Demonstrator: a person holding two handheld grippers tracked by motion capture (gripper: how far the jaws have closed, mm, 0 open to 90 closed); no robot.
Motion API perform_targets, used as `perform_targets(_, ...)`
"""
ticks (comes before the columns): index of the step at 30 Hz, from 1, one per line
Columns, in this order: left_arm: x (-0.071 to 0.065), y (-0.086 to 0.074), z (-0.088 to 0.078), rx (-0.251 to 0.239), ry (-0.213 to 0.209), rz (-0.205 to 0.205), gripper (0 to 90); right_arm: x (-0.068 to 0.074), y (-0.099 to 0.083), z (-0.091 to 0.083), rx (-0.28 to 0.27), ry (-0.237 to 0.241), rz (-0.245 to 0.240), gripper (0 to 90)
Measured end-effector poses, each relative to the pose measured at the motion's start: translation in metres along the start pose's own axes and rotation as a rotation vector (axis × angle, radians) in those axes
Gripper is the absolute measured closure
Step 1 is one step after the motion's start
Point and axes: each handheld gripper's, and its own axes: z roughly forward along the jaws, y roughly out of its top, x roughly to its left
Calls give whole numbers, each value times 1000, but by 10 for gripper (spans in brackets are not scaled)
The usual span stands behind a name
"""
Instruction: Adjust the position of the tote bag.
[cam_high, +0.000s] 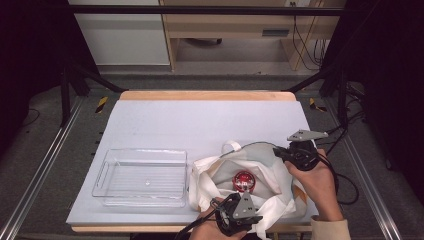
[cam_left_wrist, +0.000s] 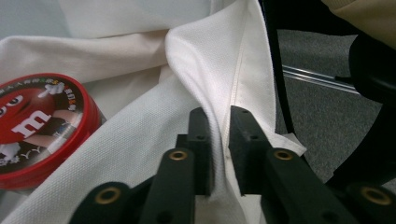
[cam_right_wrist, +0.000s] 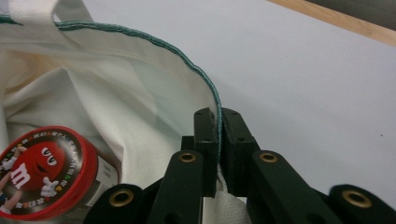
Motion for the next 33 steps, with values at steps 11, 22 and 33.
perform_targets(11,24,15,-39,-51,99,1,600,9,-1,-11,-24,17,-5,859)
perform_targets(22,54,8,-56,-42,158,-20,542,14,-1,-13,-25,25,-17,859)
perform_targets(33,65,-16,-37,80,108,-18,470,14,-1,-14,-23,31,-9,858)
